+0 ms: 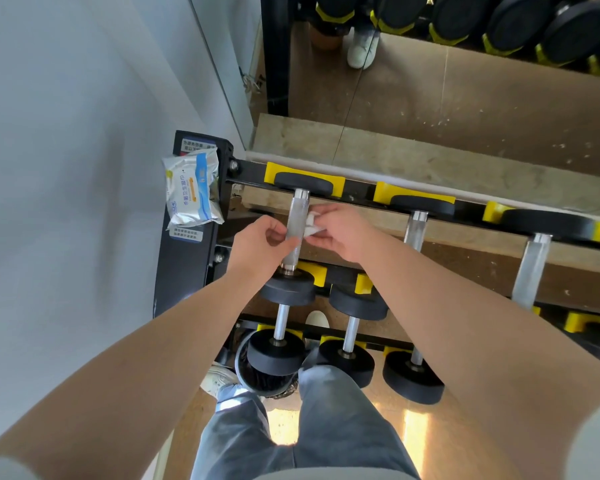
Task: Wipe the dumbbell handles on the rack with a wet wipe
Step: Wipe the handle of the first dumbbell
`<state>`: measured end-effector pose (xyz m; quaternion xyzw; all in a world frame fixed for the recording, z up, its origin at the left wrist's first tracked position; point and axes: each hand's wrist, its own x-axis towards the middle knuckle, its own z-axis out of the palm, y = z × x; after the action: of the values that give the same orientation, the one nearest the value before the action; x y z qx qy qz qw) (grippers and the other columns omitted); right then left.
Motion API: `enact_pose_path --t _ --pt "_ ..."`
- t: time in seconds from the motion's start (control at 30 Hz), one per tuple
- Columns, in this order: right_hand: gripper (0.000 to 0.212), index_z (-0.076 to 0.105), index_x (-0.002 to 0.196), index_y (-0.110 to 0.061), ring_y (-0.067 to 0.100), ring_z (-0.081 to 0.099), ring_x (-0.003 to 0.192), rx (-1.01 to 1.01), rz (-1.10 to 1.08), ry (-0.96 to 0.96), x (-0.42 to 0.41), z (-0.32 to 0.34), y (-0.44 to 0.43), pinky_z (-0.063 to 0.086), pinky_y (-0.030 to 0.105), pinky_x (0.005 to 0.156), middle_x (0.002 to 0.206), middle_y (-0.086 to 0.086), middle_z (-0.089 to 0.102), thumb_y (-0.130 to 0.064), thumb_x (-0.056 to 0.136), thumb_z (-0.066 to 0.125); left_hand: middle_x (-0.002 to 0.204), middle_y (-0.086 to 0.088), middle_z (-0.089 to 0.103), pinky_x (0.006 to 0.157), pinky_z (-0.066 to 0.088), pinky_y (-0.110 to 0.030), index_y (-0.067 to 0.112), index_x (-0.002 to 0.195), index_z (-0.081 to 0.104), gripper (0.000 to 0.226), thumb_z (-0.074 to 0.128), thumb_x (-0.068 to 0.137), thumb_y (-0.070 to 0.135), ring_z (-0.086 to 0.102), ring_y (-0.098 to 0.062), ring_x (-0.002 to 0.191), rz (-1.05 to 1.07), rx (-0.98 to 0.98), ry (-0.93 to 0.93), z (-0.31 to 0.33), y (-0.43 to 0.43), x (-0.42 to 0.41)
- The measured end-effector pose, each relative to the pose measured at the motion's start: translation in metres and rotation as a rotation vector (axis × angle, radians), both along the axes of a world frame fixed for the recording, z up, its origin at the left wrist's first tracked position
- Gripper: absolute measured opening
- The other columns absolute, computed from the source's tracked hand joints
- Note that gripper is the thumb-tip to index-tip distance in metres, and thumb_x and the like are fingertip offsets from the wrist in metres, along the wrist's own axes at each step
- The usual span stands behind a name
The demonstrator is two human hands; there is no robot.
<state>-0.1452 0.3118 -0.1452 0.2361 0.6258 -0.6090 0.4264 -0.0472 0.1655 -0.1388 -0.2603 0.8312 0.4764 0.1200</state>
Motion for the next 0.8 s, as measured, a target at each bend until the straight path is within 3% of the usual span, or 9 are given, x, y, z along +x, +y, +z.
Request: enact_pose_path --t 0.07,0.17,0.27,0.33,0.43,0.5,0.6,0.67,0.8 --pt "0.027 0.062 0.111 -0.011 0.033 0.069 0.102 -0.042 -0.127 0.021 -0.006 0.000 -0.001 0.060 0.038 0.075 0.121 0.021 0.065 0.010 0.099 0.050 0.090 0.011 0.069 0.082 0.056 -0.025 0.027 0.093 0.067 0.013 0.079 0.087 0.027 0.066 -0.005 0.084 0.020 -0.027 0.051 0.003 0.003 -0.001" --pt "0.025 0.065 0.112 -0.011 0.031 0.070 0.103 0.067 0.030 0.059 0.004 -0.005 -0.001 0.061 0.034 0.073 0.125 0.020 0.066 0.007 0.098 0.055 0.095 0.009 0.070 0.085 0.058 -0.030 0.025 0.104 0.076 0.014 0.076 0.090 0.028 0.067 -0.006 0.085 -0.069 -0.144 0.110 0.004 0.005 0.000" --pt "0.034 0.067 0.126 -0.007 0.024 0.072 0.091 0.168 0.325 0.008 0.024 -0.011 0.002 0.061 0.032 0.071 0.116 0.017 0.070 0.005 0.096 0.058 0.089 0.004 0.068 0.070 0.058 -0.038 0.024 0.104 0.080 0.015 0.072 0.094 0.031 0.066 -0.017 0.075 -0.240 -0.375 0.209 -0.001 0.004 0.003" --pt "0.033 0.067 0.127 -0.006 0.022 0.071 0.088 0.180 0.410 -0.019 0.030 -0.011 0.004 0.061 0.032 0.074 0.109 0.016 0.072 0.002 0.096 0.062 0.079 0.001 0.061 0.057 0.053 -0.035 0.022 0.096 0.081 0.013 0.071 0.095 0.030 0.061 -0.022 0.065 -0.344 -0.517 0.267 -0.003 0.004 0.005" --pt "0.035 0.062 0.130 -0.002 0.027 0.072 0.094 0.095 0.232 -0.059 0.025 -0.007 0.002 0.062 0.036 0.078 0.112 0.019 0.070 0.006 0.096 0.059 0.079 0.000 0.058 0.053 0.046 -0.032 0.016 0.091 0.077 0.013 0.069 0.095 0.025 0.058 -0.024 0.061 -0.424 -0.585 0.301 -0.004 0.004 0.006" --pt "0.034 0.058 0.131 -0.002 0.030 0.069 0.098 -0.015 -0.009 -0.051 0.015 -0.001 -0.002 0.061 0.038 0.075 0.110 0.017 0.067 0.008 0.099 0.054 0.086 0.000 0.060 0.056 0.050 -0.034 0.013 0.094 0.073 0.016 0.064 0.098 0.027 0.058 -0.021 0.064 -0.434 -0.563 0.259 -0.004 0.003 0.004" --pt "0.030 0.061 0.127 -0.007 0.032 0.065 0.107 -0.090 -0.215 0.009 0.001 0.001 -0.006 0.059 0.039 0.076 0.119 0.018 0.065 0.006 0.101 0.051 0.101 0.001 0.059 0.073 0.055 -0.038 0.013 0.109 0.067 0.024 0.052 0.104 0.032 0.061 -0.019 0.081 -0.317 -0.401 0.115 -0.004 -0.001 0.002" --pt "0.034 0.062 0.127 -0.009 0.032 0.065 0.111 -0.039 -0.118 0.041 0.002 -0.003 -0.006 0.059 0.037 0.077 0.123 0.017 0.065 0.007 0.098 0.055 0.105 0.001 0.058 0.079 0.050 -0.032 0.013 0.115 0.063 0.025 0.048 0.106 0.031 0.059 -0.015 0.088 -0.195 -0.297 0.036 -0.003 -0.004 0.002" --pt "0.024 0.066 0.109 -0.013 0.023 0.069 0.093 0.208 0.402 0.047 0.032 -0.004 -0.001 0.061 0.030 0.074 0.104 0.012 0.067 0.005 0.095 0.060 0.101 0.001 0.067 0.070 0.048 -0.027 0.015 0.119 0.060 0.027 0.044 0.107 0.034 0.065 -0.013 0.089 0.088 -0.142 -0.058 -0.007 -0.015 0.002"
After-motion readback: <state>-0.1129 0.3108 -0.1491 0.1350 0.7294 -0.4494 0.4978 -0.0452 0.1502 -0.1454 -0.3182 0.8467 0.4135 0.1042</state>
